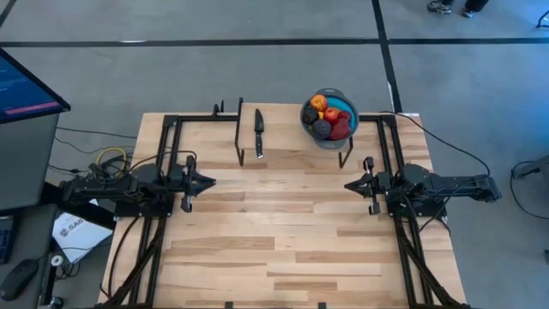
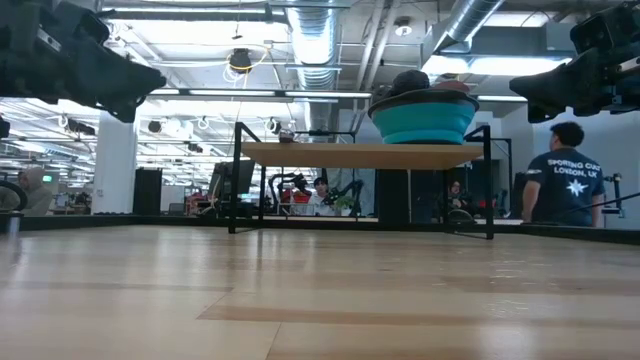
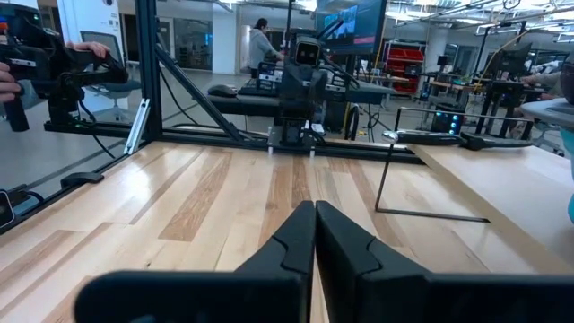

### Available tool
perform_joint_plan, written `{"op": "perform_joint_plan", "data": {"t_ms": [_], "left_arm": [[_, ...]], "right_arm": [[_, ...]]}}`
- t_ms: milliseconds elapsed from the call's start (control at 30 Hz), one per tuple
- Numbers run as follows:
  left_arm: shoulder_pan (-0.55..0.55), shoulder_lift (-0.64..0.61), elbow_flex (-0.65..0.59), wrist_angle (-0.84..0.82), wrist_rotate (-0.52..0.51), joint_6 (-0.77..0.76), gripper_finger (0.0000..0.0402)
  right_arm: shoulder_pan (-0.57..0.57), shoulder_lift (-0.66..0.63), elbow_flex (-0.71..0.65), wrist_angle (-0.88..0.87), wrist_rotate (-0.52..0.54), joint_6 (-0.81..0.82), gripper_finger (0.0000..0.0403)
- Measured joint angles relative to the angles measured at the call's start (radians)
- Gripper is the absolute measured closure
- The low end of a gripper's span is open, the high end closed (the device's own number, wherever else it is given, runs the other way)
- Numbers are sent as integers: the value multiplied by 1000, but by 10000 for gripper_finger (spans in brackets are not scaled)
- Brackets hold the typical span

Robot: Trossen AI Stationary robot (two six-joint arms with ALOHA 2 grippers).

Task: Pick & Place Fruit
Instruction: Return to Home Position

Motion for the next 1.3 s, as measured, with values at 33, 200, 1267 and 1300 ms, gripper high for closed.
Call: {"op": "perform_joint_plan", "data": {"t_ms": [33,200,1267,1300], "left_arm": [[0,0,0,0,0,-6,378],[0,0,0,-1,-8,3,399],[-58,0,0,-6,9,34,400],[-58,0,0,-6,9,34,400]], "right_arm": [[0,0,0,0,0,0,397],[0,0,0,0,0,0,397],[0,0,0,0,0,0,397],[0,0,0,0,0,0,397]]}}
